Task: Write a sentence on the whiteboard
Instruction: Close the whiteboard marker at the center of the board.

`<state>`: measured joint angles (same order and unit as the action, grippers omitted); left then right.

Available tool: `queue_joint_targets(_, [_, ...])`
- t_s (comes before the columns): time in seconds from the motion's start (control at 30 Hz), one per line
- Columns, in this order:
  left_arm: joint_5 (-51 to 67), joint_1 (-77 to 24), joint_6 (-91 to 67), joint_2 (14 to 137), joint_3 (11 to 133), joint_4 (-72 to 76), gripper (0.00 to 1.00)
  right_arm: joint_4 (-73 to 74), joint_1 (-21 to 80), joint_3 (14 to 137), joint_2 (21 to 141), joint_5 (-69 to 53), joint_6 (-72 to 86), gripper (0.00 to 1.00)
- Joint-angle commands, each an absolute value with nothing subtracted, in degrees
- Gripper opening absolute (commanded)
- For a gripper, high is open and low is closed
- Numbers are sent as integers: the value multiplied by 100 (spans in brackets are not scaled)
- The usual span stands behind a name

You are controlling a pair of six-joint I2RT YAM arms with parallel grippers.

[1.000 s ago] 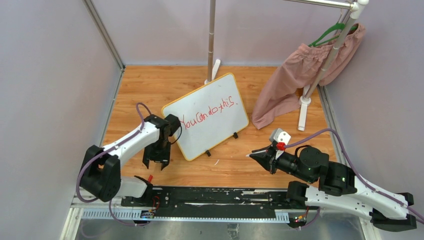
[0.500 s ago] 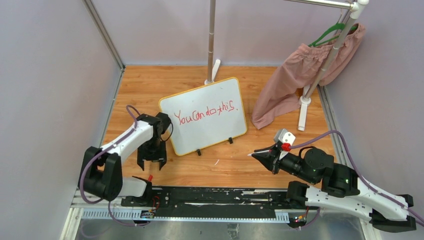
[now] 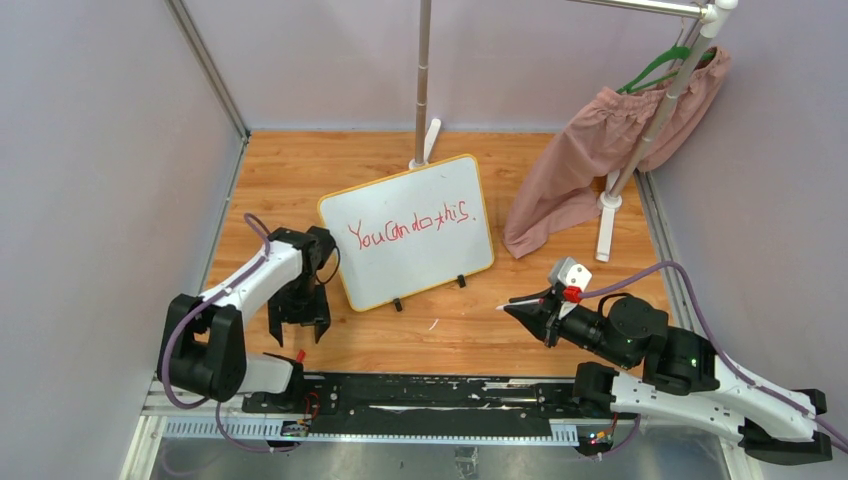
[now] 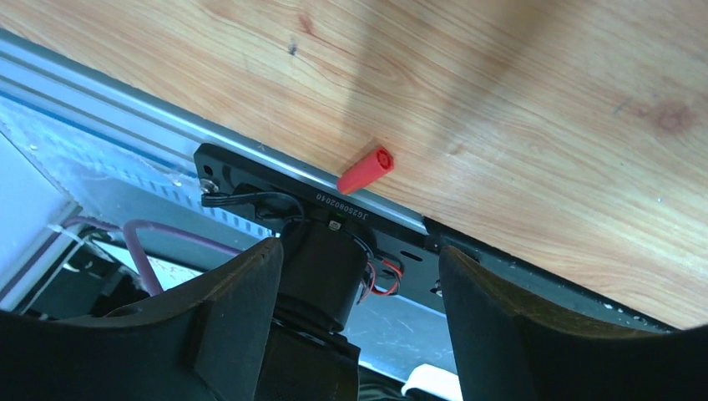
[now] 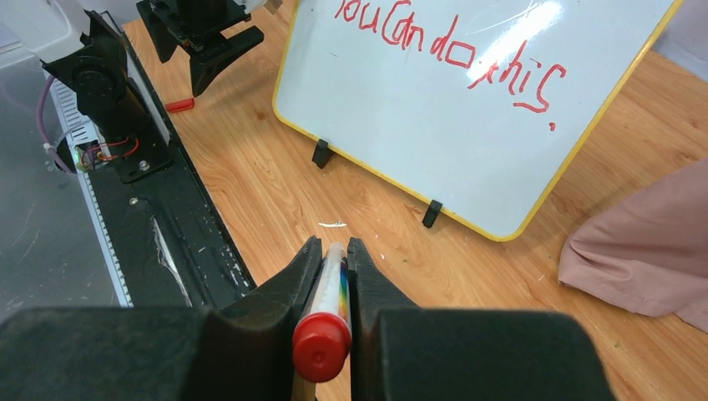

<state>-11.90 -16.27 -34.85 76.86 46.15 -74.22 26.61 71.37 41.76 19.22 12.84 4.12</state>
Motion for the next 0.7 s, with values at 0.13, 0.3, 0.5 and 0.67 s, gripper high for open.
queue_joint_targets(0.13, [-1256, -1266, -3438, 7739, 4588, -7431, 71, 2555, 7136, 4131, 1747, 1487, 290, 0])
queue_joint_targets(0.3, [-1239, -1266, -3392, 7909, 4628, -7453, 71, 2564, 7137, 4110, 1648, 1540, 283, 0])
queue_joint_targets(0.5, [-1361, -1266, -3349, 8234, 4737, -7464, 70, 2566, 7137, 4113, 1603, 1587, 264, 0])
queue_joint_targets(0.67, [-1358, -1266, -3385, 8011, 4719, -7476, 67, 2575, 7136, 4104, 1601, 1577, 269, 0])
